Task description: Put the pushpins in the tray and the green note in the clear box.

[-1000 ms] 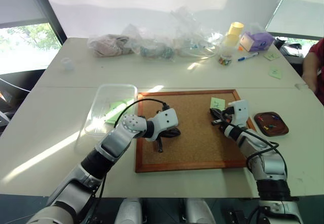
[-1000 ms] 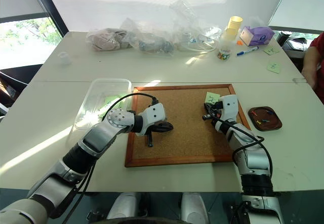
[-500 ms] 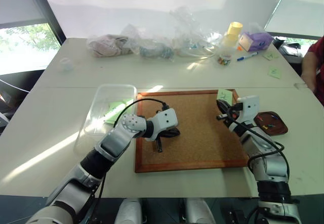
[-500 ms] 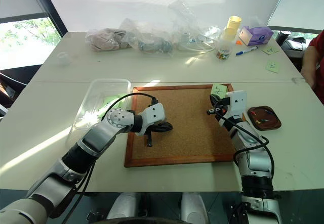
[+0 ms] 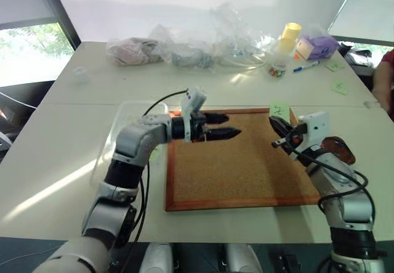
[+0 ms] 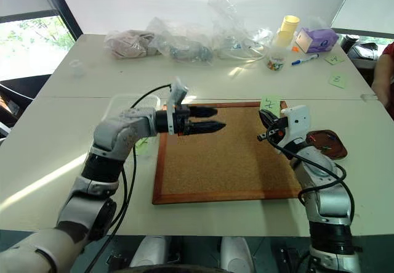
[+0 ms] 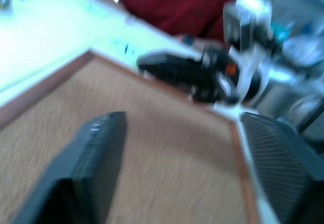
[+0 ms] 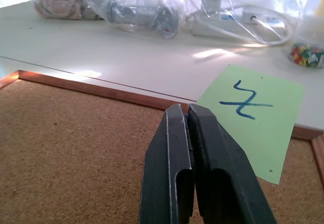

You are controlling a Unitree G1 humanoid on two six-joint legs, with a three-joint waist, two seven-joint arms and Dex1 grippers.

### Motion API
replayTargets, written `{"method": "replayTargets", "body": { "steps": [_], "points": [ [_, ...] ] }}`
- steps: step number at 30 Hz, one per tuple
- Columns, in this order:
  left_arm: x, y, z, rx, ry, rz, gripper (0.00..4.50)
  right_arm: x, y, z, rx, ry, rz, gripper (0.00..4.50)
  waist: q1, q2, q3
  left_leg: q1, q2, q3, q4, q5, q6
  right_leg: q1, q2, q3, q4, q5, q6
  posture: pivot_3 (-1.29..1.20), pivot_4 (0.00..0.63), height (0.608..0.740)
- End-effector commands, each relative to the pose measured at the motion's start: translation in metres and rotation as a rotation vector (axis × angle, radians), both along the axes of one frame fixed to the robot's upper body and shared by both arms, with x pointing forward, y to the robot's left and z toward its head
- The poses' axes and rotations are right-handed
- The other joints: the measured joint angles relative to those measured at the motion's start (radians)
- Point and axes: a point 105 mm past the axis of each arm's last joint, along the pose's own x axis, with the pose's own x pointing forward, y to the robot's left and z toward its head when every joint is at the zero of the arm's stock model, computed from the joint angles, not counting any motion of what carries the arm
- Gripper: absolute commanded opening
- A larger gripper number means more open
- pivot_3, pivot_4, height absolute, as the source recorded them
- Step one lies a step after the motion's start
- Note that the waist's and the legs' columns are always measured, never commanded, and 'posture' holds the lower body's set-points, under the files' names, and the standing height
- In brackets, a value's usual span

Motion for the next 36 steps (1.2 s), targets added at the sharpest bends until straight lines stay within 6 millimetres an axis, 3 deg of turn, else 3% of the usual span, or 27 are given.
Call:
{"method": "replayTargets", "body": {
  "steps": [1,7,19,29,36],
  "points": [
    [0.021,-0.015,0.011,-0.074,0.184,0.028,4.46,-0.015,0.002,0.031,-0.03,-0.085,0.036,0.0,0.005,-0.002,0.003,0.0,0.0,-0.001,0.0,0.0,0.0,0.001,0.0,0.0,0.0,0.0,0.0,0.0,0.15,0.737],
    [0.035,-0.054,0.018,-0.161,0.439,-0.022,4.46,-0.03,0.016,0.05,-0.047,-0.118,0.082,0.0,0.0,-0.01,0.008,0.0,-0.001,-0.004,0.0,0.0,0.0,0.002,0.002,-0.001,-0.002,0.001,0.002,0.0,0.15,0.737],
    [0.038,-0.091,0.026,-0.247,0.463,-0.053,4.46,-0.044,0.041,0.054,-0.045,-0.121,0.137,0.0,0.002,-0.01,0.009,-0.001,-0.001,-0.005,-0.001,0.0,0.0,0.002,0.002,-0.002,-0.003,0.001,0.001,0.0,0.15,0.737],
    [0.038,-0.095,0.021,-0.225,0.442,-0.056,0.05,-0.048,0.046,0.053,-0.051,-0.119,0.146,0.0,0.001,-0.01,0.009,-0.001,-0.001,-0.005,-0.001,0.0,0.0,0.002,0.002,-0.002,-0.004,0.001,0.001,0.0,0.15,0.737],
    [0.048,-0.092,0.002,-0.138,0.323,0.045,0.02,-0.05,0.046,0.059,-0.059,-0.159,0.127,0.0,0.002,-0.01,0.008,-0.001,-0.002,-0.005,-0.001,0.0,0.0,0.002,0.002,-0.002,-0.004,0.001,0.001,0.0,0.15,0.737]
  ]
}}
